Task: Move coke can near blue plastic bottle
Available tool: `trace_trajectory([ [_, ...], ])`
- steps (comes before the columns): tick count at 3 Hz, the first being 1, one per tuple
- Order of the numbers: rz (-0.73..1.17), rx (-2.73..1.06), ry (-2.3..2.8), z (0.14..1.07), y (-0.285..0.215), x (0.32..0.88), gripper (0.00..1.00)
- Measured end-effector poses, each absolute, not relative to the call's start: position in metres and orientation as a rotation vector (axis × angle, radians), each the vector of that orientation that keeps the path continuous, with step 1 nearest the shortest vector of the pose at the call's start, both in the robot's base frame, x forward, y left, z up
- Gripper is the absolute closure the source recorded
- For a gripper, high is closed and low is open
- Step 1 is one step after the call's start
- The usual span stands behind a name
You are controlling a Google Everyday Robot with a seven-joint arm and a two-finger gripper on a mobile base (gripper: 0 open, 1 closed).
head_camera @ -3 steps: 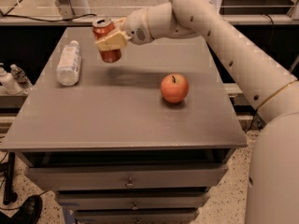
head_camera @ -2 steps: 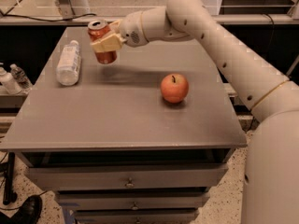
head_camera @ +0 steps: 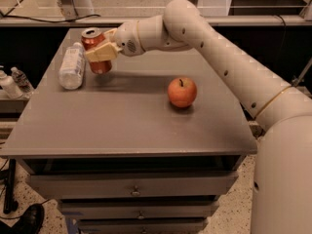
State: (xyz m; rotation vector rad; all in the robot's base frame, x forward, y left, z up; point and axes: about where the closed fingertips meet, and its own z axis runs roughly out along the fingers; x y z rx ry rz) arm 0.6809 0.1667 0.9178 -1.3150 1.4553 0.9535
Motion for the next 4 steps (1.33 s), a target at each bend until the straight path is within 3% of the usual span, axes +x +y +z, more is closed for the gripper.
trace_trajectory([
  [1,0.986,-1.318,1.466,0.9114,0.1748,0.6738,0.83],
  [4,1.013,-1.331,1.459,0.9039,0.1826,0.6674,0.13],
])
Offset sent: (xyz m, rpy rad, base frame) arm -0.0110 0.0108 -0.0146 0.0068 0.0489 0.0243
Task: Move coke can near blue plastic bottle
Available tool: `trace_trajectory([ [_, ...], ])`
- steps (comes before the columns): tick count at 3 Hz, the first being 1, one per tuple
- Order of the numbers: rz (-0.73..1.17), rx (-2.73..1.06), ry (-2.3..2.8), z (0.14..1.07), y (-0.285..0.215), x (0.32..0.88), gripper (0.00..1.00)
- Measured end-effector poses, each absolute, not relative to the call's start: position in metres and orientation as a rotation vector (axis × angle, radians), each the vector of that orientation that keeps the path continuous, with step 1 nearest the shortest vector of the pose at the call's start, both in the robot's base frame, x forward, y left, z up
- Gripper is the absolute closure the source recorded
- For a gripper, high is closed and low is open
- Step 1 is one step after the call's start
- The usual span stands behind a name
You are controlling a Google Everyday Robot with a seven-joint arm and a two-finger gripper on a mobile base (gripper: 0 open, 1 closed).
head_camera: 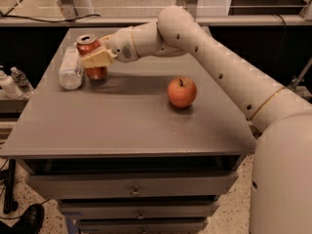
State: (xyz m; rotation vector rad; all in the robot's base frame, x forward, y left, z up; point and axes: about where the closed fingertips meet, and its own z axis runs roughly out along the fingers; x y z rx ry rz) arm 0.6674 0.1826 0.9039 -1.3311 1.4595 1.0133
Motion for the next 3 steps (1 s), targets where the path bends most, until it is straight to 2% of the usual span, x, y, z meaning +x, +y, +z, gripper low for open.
trace_trajectory([
  [1,1.017,-1.334,1.456,0.903,0.183,0.666,0.00],
  [3,0.993,-1.334,1.456,0.909,0.169,0.669,0.00],
])
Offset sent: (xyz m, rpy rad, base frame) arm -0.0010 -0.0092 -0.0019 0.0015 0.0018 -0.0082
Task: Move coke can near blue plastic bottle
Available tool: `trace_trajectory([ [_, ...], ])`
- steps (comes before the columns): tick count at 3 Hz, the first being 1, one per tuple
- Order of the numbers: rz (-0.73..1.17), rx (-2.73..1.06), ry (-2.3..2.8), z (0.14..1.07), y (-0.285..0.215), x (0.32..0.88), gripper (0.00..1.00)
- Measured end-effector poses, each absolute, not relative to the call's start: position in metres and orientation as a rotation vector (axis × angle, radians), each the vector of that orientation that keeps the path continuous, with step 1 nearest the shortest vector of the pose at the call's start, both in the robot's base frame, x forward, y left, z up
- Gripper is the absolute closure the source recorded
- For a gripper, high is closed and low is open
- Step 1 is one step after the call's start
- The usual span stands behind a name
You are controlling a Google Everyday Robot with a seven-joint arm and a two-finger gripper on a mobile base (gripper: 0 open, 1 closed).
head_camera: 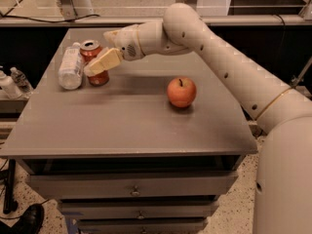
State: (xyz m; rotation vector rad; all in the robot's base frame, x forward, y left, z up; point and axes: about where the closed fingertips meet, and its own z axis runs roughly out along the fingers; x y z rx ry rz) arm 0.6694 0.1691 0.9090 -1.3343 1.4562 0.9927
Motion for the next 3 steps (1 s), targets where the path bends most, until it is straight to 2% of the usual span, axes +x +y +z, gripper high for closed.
trace_trajectory([
  [1,0.892,-1.314,1.465,0.935,0.119,0.687,0.00],
  [2,0.696,-1.222,1.445,0.991,0.034,0.714,0.00],
  [3,0.686,-1.210,1.433,1.001,0.030,0.717,0.00],
])
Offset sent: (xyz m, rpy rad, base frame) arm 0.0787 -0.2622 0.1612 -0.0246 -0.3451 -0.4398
